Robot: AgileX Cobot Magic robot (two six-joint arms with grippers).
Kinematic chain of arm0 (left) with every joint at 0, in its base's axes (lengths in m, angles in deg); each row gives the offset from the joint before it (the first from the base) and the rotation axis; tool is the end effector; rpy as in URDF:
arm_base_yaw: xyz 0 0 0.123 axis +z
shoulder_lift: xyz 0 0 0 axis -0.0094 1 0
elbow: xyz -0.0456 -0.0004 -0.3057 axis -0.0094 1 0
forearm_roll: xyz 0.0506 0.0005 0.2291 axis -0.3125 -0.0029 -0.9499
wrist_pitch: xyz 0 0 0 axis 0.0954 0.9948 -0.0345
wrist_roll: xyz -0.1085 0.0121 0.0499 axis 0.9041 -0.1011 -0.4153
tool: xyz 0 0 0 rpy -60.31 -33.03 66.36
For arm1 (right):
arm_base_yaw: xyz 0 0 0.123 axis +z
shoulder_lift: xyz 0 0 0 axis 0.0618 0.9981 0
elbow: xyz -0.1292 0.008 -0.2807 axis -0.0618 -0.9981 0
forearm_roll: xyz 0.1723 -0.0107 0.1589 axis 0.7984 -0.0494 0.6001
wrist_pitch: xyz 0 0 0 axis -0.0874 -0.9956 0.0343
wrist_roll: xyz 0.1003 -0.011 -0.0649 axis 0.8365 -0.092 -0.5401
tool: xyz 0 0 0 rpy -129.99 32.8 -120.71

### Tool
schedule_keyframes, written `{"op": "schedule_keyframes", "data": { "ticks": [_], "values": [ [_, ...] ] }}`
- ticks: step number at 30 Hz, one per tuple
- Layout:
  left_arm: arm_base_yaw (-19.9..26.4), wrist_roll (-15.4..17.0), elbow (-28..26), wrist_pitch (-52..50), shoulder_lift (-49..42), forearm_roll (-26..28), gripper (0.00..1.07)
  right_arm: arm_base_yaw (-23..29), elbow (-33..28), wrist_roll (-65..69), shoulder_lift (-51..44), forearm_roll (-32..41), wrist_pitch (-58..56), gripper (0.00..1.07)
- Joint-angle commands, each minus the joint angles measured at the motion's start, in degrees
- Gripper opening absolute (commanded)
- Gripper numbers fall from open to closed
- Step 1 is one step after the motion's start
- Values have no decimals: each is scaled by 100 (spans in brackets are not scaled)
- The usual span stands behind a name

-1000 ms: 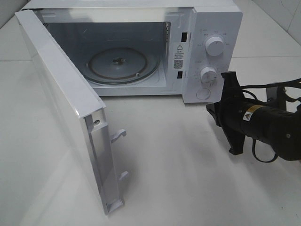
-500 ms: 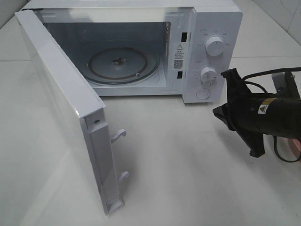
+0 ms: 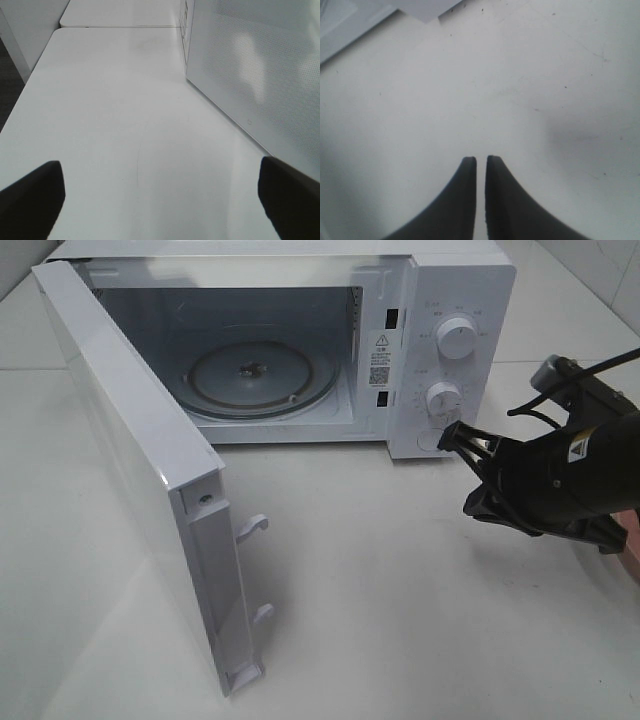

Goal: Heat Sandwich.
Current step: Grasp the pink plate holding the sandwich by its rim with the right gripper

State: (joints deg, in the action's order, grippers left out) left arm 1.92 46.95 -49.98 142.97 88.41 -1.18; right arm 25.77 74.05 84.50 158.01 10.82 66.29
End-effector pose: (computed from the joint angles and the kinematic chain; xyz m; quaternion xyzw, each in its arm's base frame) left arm -0.0168 -0.0100 0.2557 0.0130 0.8473 -0.0148 0.5307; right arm 0.2473 0.1022 0.1843 0.1863 0.9221 0.1916 0.2796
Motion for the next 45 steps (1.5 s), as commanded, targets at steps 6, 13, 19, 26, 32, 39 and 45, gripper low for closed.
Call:
{"op": "schedule_keyframes", "data": {
  "ticks": [6,13,19,26,32,39,45],
  "values": [
    [17,34,-17,-52,-109,0,101,-17,676,-1977,-74,-544,-1908,14],
    [17,34,-17,-52,-109,0,101,-17,1163,-2200,-92,-1501,-3180,16],
    [17,34,-17,-52,-109,0,101,-332,1404,-2338,-92,-2011,-4034,18],
    [17,34,-17,-52,-109,0,101,-882,1541,-2962,-92,-1994,-4349,42],
    [17,34,-17,-52,-109,0,101,-1335,1547,-3380,-92,-2011,-4343,86],
    [17,34,-17,-52,-109,0,101,-1553,1547,-3512,-92,-2017,-4223,101],
    [17,34,-17,-52,-109,0,101,-1553,1547,-3529,-92,-2040,-4125,98]
  ]
}}
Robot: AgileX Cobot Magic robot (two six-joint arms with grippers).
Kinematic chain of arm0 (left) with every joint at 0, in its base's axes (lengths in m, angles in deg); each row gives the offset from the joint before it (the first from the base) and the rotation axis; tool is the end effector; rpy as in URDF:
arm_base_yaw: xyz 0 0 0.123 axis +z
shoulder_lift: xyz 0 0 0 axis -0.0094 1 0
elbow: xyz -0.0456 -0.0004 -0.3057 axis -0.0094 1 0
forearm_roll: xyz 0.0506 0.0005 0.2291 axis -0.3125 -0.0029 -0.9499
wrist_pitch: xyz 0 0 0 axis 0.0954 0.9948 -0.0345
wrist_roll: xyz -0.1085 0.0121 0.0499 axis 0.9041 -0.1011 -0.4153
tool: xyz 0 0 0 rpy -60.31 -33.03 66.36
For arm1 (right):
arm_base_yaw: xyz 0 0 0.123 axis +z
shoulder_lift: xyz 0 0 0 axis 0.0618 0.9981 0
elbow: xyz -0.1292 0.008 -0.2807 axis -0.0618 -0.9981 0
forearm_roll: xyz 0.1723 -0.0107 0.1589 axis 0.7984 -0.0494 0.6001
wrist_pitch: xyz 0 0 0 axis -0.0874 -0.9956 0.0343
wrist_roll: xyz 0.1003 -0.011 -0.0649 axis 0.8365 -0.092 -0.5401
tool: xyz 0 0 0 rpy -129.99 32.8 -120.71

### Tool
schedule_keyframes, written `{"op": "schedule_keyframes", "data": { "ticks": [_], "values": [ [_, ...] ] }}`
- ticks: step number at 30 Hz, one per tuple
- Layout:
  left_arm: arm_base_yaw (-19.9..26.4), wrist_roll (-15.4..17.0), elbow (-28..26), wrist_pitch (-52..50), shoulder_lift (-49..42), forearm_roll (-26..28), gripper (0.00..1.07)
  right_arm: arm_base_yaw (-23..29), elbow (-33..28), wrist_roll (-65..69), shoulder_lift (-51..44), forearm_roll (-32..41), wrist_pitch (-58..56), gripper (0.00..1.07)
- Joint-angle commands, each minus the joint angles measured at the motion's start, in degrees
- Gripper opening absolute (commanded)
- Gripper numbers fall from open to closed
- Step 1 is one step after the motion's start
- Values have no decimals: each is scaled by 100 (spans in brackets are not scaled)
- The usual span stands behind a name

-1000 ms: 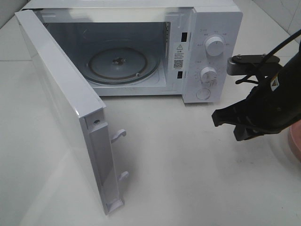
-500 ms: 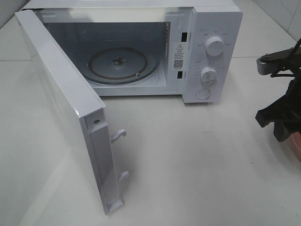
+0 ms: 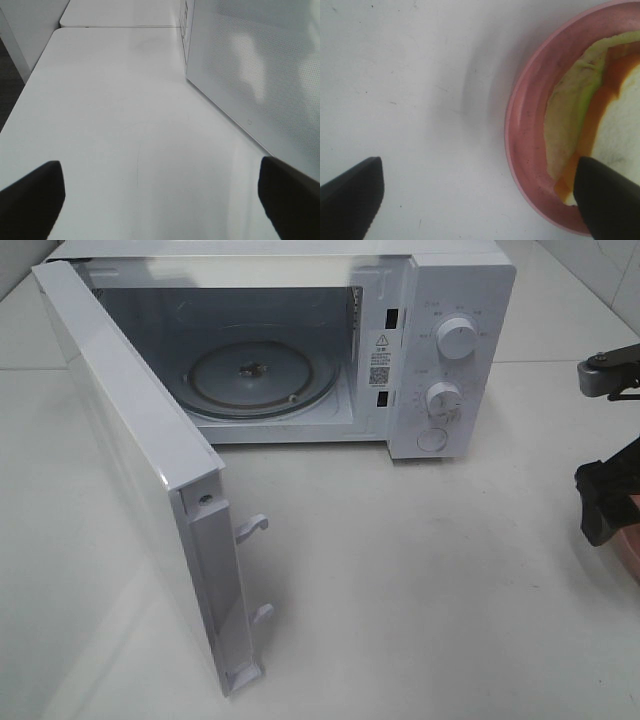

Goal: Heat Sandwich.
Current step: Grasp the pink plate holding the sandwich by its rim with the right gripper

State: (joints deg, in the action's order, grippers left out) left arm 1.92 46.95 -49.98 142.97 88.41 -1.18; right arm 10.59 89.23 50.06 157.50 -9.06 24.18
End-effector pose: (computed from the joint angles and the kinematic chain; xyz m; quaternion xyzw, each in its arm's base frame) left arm -0.0168 -0.0100 0.2557 0.0130 0.8473 -0.0148 0.5307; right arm 0.2520 0.0140 0.2150 -0.1012 0.9851 -0.0693 0.1203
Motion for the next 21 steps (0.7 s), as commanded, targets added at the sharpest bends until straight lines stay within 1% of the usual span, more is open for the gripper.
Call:
{"op": "schedule_keyframes", "data": {
  "ticks": [1,4,6,7,11,21],
  "values": [
    [17,34,-17,-52,-109,0,101,-34,29,-80,-40,-57,115,98],
    [17,34,-17,-52,-109,0,101,-57,29,-80,-17,-74,189,96],
    [17,34,-17,-52,-109,0,101,-252,29,-52,97,-23,235,95],
    [17,34,-17,-52,-109,0,101,-252,29,-52,97,-23,235,95],
    [17,34,-17,-52,-109,0,101,-516,29,-17,372,-23,384,93],
    [17,34,-17,-52,-109,0,101,-699,29,86,940,-23,808,91]
  ]
}}
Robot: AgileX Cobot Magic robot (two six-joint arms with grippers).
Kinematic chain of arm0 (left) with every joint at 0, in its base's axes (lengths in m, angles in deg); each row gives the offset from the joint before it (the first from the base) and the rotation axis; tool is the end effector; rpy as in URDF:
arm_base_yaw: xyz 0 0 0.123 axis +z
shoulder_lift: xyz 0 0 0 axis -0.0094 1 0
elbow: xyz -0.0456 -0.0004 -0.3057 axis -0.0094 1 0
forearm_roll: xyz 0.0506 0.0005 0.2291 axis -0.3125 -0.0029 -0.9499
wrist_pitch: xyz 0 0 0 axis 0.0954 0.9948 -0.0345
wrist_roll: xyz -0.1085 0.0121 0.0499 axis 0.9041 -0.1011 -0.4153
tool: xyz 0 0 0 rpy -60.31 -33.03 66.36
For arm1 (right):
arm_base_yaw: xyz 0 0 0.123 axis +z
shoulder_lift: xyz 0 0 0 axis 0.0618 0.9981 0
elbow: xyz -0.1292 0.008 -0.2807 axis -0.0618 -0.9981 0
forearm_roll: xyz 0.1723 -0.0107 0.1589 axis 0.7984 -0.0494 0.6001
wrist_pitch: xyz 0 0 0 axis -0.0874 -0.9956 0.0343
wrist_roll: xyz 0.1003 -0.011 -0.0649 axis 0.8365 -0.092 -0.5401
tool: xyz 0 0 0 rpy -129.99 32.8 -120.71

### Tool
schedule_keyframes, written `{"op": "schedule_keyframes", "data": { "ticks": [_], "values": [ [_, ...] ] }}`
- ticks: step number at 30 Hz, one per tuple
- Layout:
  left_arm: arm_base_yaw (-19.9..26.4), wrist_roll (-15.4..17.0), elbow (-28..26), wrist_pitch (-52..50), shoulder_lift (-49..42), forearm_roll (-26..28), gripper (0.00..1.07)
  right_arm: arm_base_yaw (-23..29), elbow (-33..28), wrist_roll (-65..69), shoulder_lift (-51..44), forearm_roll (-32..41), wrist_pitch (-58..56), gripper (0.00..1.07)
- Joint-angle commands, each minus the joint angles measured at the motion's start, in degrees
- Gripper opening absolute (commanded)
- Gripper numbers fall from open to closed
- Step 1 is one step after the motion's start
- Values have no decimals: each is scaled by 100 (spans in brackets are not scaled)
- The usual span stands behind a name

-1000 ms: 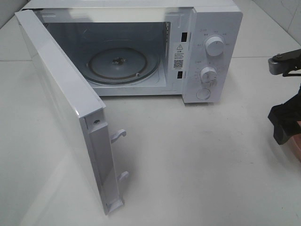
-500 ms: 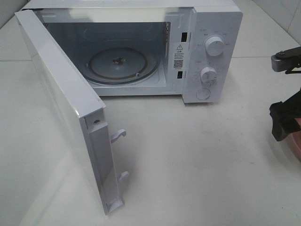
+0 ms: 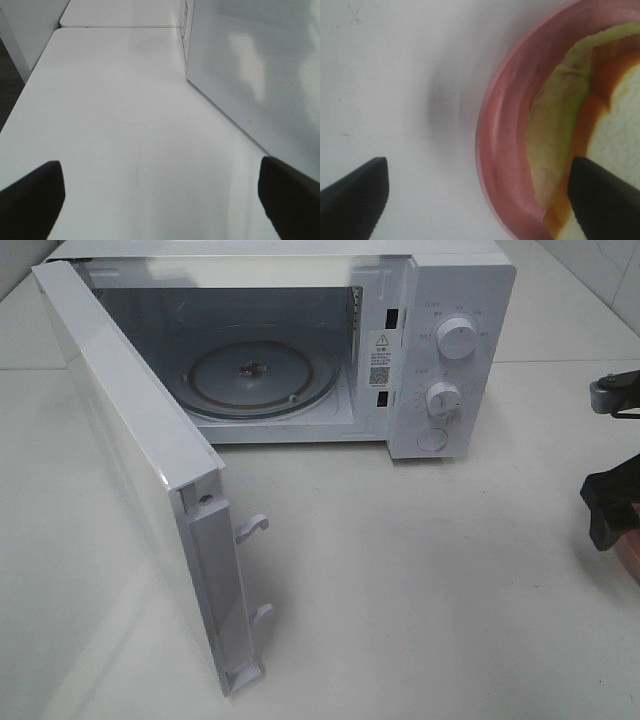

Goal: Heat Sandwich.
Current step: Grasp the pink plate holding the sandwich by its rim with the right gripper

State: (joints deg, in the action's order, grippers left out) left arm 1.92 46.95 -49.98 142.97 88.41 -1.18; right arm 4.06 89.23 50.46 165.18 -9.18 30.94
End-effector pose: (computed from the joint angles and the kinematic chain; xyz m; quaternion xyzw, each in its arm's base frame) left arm -0.0168 -0.0100 0.2557 0.0130 0.8473 -0.0148 0.5307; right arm 0.2758 -0.0126 0.1825 -0.0517 0.9904 -0.0682 0.1082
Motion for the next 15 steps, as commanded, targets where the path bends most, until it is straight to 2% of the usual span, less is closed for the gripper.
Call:
{"op": "schedule_keyframes", "data": {
  "ticks": [1,15],
  "values": [
    [17,34,-17,-52,-109,0,101,-46,29,52,246,-23,178,91],
    [17,34,-17,-52,-109,0,101,-46,29,115,1215,-57,745,88]
  ]
}}
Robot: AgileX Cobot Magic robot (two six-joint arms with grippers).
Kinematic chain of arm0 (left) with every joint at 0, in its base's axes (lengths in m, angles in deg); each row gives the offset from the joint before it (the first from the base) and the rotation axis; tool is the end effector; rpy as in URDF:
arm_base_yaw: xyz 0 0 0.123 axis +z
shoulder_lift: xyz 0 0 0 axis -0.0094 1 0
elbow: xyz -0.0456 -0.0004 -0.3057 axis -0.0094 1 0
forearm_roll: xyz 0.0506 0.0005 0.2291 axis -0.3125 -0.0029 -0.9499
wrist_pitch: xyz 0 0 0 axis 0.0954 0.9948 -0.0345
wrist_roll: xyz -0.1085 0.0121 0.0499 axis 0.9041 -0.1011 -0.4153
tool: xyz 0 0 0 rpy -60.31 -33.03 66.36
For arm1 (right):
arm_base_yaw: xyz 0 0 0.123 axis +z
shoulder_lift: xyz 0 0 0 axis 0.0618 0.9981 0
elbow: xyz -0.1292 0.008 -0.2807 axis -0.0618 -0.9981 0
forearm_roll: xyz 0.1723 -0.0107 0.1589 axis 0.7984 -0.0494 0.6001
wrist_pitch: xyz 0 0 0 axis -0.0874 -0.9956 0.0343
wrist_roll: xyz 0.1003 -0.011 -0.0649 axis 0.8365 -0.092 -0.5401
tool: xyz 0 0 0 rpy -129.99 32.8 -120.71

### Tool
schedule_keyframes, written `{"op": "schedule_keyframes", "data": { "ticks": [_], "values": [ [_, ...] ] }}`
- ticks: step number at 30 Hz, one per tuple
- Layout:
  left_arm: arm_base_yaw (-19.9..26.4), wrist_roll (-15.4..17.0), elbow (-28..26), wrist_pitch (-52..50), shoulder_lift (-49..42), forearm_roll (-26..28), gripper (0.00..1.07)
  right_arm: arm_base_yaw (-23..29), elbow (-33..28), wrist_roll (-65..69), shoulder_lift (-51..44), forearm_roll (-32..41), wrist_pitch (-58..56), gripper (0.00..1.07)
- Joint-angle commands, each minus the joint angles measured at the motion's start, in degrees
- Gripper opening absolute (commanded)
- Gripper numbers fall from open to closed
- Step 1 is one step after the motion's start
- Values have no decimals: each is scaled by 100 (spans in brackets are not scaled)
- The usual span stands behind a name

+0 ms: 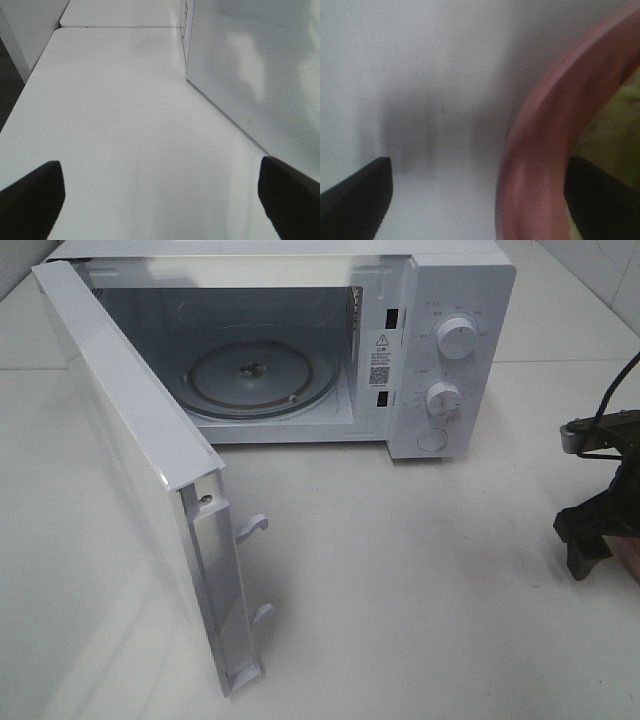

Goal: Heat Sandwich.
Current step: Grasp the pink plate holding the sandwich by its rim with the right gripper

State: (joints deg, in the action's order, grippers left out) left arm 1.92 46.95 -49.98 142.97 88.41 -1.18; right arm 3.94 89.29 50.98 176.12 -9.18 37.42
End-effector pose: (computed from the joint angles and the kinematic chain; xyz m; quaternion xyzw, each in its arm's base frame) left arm -0.0168 -0.0100 0.2557 0.0130 0.8473 -0.0148 0.5307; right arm 0.2957 -0.0109 0.1302 -0.0560 0.9943 -0.0574 0.0700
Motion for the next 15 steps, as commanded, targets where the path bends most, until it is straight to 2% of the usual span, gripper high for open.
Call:
{"op": "schedule_keyframes", "data": {
  "ticks": [1,8,11,12,13,15],
  "values": [
    [17,34,-17,-52,-109,0,101,-34,23,63,143,-57,115,87],
    [17,34,-17,-52,-109,0,101,-34,23,63,252,-57,160,84],
    [17,34,-17,-52,-109,0,101,-34,23,206,252,-246,160,66],
    [17,34,-17,-52,-109,0,101,-34,23,206,252,-246,160,66],
    [17,34,-17,-52,-109,0,101,-34,23,430,252,-430,160,52],
    [17,34,-17,-52,-109,0,101,-34,23,722,252,-688,132,32]
  ]
}}
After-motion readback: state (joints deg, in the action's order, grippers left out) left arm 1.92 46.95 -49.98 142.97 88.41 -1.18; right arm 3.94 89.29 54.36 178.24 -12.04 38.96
